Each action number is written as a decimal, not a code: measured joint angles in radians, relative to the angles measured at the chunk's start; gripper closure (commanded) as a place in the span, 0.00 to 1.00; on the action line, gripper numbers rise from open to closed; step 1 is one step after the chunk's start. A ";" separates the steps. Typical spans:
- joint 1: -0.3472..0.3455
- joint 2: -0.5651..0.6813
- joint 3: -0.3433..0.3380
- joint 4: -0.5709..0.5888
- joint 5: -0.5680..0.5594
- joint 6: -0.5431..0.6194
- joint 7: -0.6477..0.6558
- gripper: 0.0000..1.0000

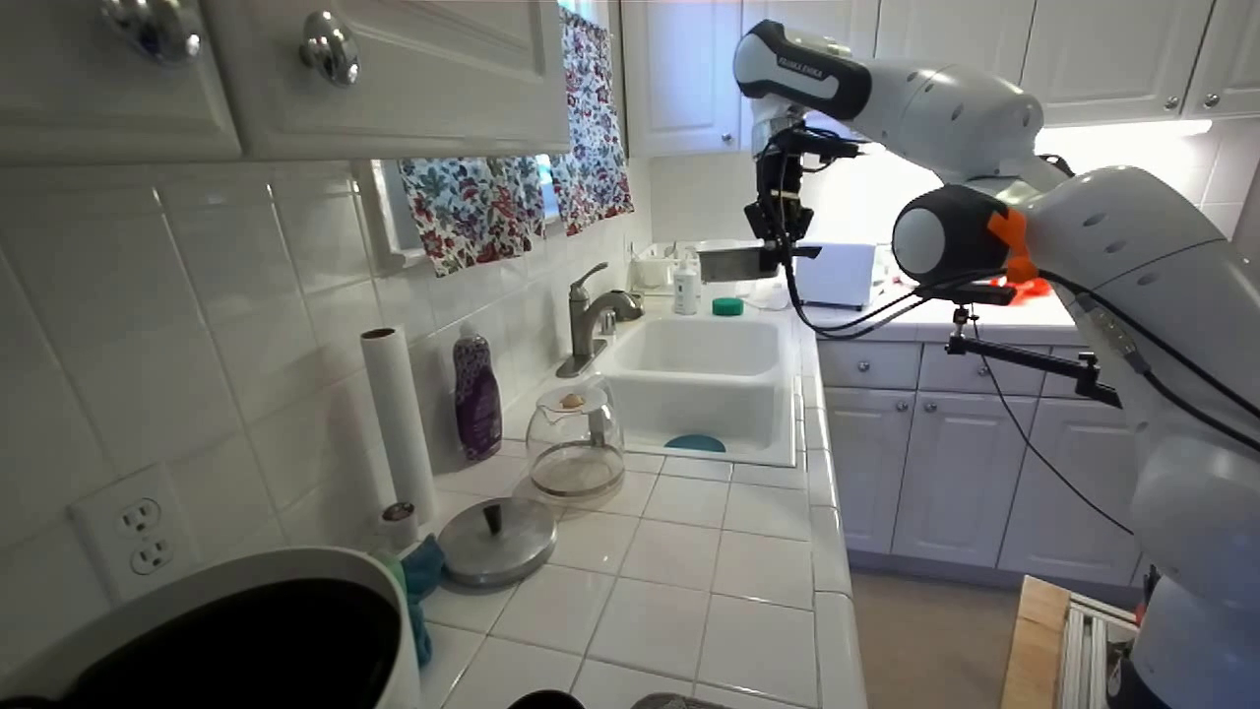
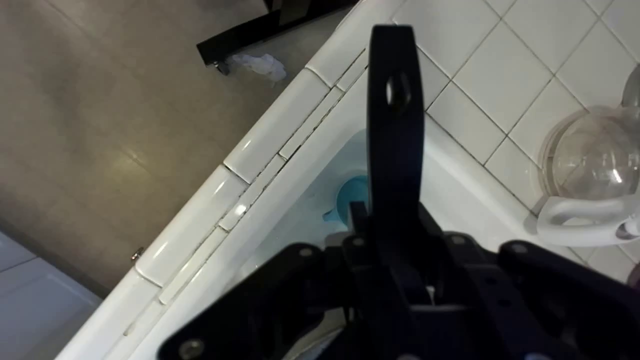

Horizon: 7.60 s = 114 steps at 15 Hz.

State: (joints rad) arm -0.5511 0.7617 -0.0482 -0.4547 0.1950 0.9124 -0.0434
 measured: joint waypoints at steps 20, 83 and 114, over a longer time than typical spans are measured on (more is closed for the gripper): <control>-0.185 0.201 0.001 -0.005 0.096 0.293 0.679 0.94; -0.102 0.387 -0.070 -0.002 -0.031 0.612 0.824 0.94; -0.114 0.403 -0.057 -0.001 -0.029 0.754 0.916 0.10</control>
State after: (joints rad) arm -0.6651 1.1645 -0.1054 -0.4559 0.1661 1.6663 0.8729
